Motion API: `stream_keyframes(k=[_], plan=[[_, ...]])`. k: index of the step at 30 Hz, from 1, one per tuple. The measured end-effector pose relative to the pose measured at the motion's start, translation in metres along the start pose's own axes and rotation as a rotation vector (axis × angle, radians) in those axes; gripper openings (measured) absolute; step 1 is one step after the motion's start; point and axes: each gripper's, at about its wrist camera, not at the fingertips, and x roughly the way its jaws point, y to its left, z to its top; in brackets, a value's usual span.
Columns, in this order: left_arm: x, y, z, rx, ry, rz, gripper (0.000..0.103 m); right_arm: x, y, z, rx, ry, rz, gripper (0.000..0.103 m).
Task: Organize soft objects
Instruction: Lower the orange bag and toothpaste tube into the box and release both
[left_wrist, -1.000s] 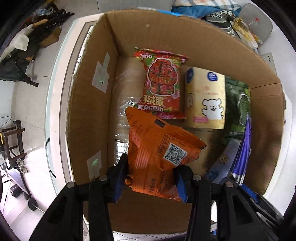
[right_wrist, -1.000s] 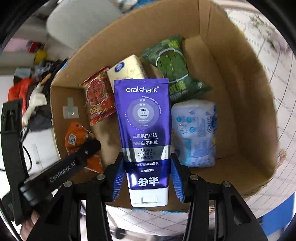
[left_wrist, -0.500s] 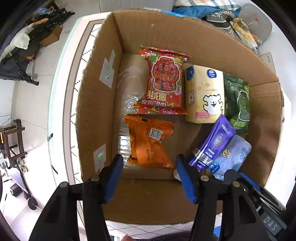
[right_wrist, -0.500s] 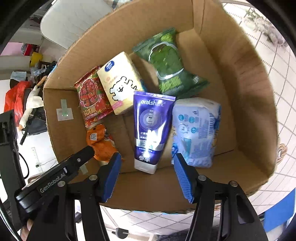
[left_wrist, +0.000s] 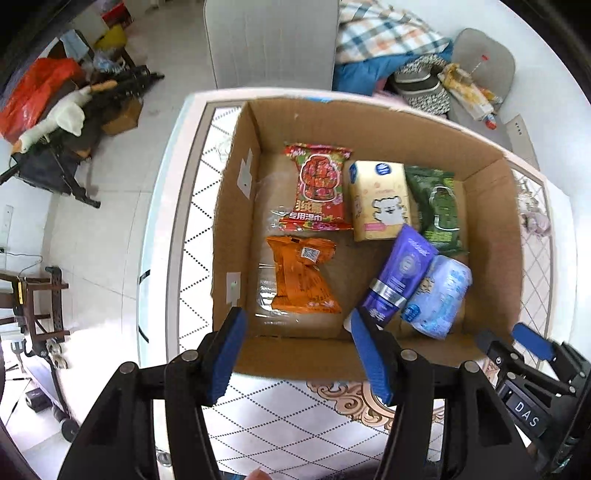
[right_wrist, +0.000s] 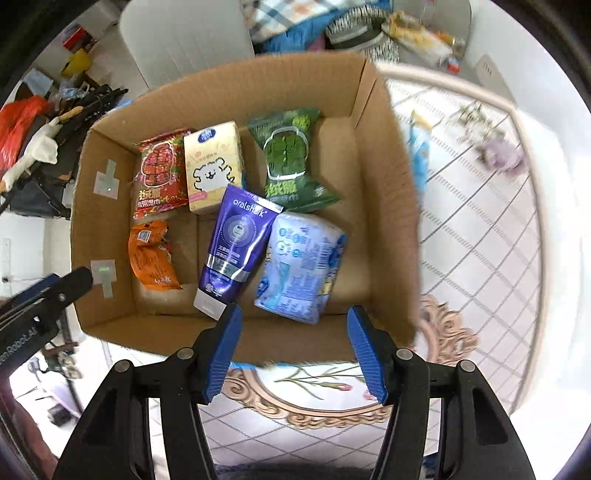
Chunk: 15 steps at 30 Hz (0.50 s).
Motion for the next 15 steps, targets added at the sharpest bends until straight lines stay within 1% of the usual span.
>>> stream_keyframes(k=[1,3,4,5,6,7,8,9,10,15], plan=[[-0.009,-0.001,-0.005,0.002,-0.018,-0.004,0.057,-0.012,-0.004,-0.004,-0.008,-0.018,-0.005,0.067],[-0.022,-0.001,-0.012,0.004,-0.048,-0.007,0.057,-0.031,-0.006,-0.013,-0.032,-0.061,-0.019,0.069],[-0.028,-0.003,-0.014,0.003,-0.060,-0.006,0.058,-0.040,-0.007,-0.017,-0.040,-0.082,-0.018,0.069],[-0.036,-0.003,-0.018,0.000,-0.081,-0.004,0.063,-0.045,-0.006,-0.020,-0.046,-0.094,-0.018,0.069],[-0.041,-0.003,-0.021,-0.004,-0.100,0.000,0.077,-0.051,-0.007,-0.024,-0.050,-0.102,-0.013,0.071],[-0.050,-0.003,-0.025,-0.009,-0.123,0.004,0.090,-0.058,-0.008,-0.028,-0.051,-0.113,-0.002,0.077],[-0.052,-0.004,-0.027,-0.012,-0.135,0.008,0.094,-0.063,-0.008,-0.030,-0.053,-0.124,0.006,0.080],[-0.058,-0.004,-0.031,-0.015,-0.148,0.016,0.096,-0.069,-0.009,-0.033,-0.056,-0.138,0.012,0.088],[-0.063,-0.005,-0.033,-0.017,-0.158,0.026,0.097,-0.076,-0.009,-0.037,-0.064,-0.154,0.016,0.093],[-0.079,-0.005,-0.042,-0.038,-0.191,0.033,0.097,-0.101,-0.011,-0.045,-0.089,-0.195,0.038,0.099]])
